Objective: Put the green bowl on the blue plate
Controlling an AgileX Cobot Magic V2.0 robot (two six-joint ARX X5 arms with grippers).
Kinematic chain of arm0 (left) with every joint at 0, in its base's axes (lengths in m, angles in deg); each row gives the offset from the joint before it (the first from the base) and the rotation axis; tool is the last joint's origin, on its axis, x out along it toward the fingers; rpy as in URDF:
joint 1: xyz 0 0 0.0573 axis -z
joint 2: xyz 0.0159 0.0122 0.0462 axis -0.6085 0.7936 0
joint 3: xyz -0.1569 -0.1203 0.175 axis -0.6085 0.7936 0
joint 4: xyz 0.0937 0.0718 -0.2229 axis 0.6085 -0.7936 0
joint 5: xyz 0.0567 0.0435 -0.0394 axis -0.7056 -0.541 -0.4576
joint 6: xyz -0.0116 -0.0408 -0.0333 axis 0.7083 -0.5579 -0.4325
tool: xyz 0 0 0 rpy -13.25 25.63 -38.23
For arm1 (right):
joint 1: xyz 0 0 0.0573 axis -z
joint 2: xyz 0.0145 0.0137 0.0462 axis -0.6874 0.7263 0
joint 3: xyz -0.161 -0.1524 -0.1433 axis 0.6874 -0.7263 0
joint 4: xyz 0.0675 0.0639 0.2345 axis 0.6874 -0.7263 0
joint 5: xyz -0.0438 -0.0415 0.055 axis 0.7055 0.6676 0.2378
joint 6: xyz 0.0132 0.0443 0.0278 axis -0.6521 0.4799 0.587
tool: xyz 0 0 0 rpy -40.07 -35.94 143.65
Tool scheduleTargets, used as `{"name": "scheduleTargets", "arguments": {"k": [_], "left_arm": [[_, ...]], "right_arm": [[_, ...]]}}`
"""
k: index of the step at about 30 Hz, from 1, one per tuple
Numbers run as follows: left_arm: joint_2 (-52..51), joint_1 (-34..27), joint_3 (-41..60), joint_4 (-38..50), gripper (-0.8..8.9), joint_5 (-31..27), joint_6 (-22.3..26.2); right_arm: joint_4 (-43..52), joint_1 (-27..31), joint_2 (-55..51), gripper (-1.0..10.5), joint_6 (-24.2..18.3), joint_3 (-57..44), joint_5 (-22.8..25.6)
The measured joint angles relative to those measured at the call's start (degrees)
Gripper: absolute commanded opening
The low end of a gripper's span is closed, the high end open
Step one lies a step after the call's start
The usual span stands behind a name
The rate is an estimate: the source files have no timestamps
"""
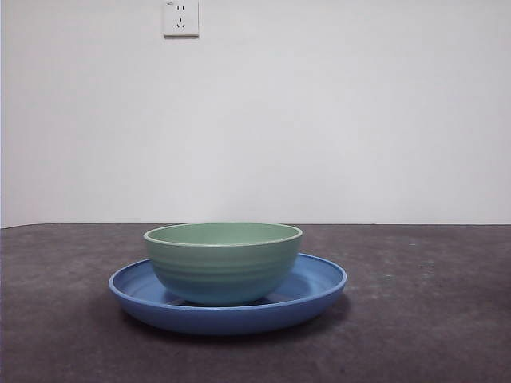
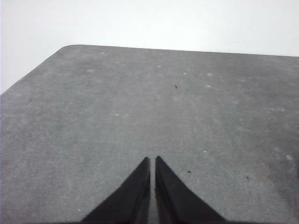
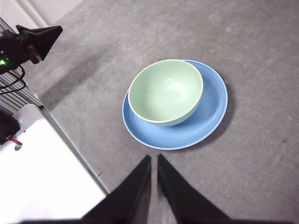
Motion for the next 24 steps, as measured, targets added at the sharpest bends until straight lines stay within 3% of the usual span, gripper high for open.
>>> {"name": "scheduleTargets", "arguments": {"k": [12,18,24], "left_arm": [[0.00,0.00,0.00,0.02,0.19,0.00,0.00],[0.00,0.00,0.00,0.02,0.19,0.00,0.00],[0.02,0.00,0.00,0.00,0.19,0.00,0.00]], "right_arm": [[0.00,1.73,-1.09,0.2,-0.02,-0.02,0.00],[0.57,12.55,-8.41,0.2,-0.24,-0.17,-0.55],[12.94,24.68,-15.67,0.2,-5.77,-7.76,2.80]]}}
